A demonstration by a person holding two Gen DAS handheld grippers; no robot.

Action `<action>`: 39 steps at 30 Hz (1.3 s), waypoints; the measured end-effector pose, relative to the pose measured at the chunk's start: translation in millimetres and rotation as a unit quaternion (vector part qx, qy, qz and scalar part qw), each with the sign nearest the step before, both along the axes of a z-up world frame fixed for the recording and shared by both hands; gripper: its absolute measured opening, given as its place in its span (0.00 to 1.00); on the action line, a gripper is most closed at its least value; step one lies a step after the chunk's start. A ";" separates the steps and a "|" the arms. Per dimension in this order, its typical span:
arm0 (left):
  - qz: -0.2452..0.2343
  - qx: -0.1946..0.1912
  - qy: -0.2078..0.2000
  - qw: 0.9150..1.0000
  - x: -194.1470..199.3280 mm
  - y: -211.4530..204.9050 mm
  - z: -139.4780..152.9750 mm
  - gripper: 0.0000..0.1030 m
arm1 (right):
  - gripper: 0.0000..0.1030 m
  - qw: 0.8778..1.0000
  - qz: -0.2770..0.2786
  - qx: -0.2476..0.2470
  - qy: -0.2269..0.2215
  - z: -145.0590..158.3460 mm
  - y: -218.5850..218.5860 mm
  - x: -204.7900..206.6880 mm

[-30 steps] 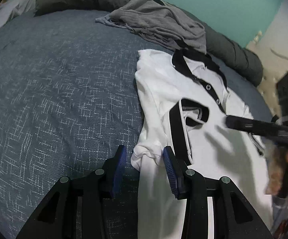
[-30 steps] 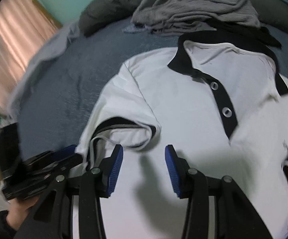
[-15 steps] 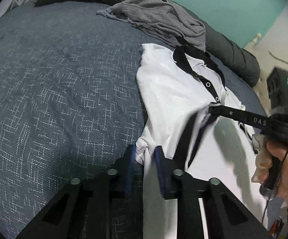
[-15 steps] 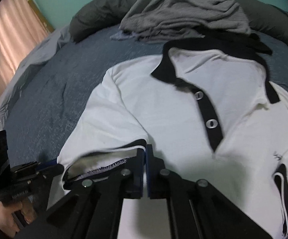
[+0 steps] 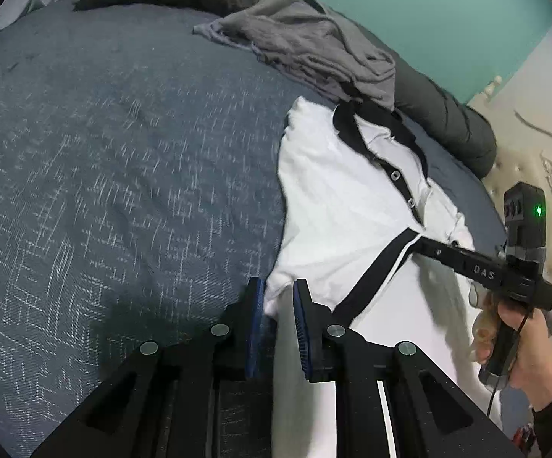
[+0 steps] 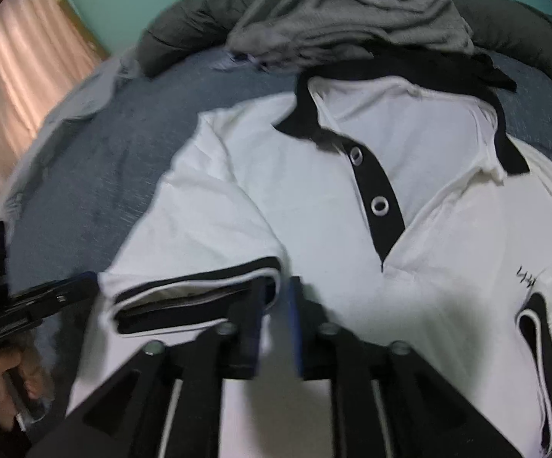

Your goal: Fold clothes

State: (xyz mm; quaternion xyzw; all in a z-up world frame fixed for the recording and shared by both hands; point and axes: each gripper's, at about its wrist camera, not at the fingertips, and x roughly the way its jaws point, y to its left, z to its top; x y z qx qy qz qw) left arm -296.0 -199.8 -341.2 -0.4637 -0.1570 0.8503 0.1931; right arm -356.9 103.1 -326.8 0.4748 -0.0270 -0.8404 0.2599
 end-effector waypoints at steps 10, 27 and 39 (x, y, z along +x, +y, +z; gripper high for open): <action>-0.008 -0.003 -0.012 1.000 -4.4 9.0 -12.8 0.18 | 0.35 0.999 0.036 -0.011 0.007 39.3 -62.4 -54.8; -0.015 -0.006 -0.015 1.000 -4.3 10.6 -26.6 0.18 | 0.19 0.994 0.034 0.093 -0.040 14.6 -162.6 -147.2; -0.012 -0.002 -0.014 1.000 -0.7 9.2 -32.8 0.17 | 0.03 0.999 -0.028 0.019 -0.041 7.7 -136.4 -181.8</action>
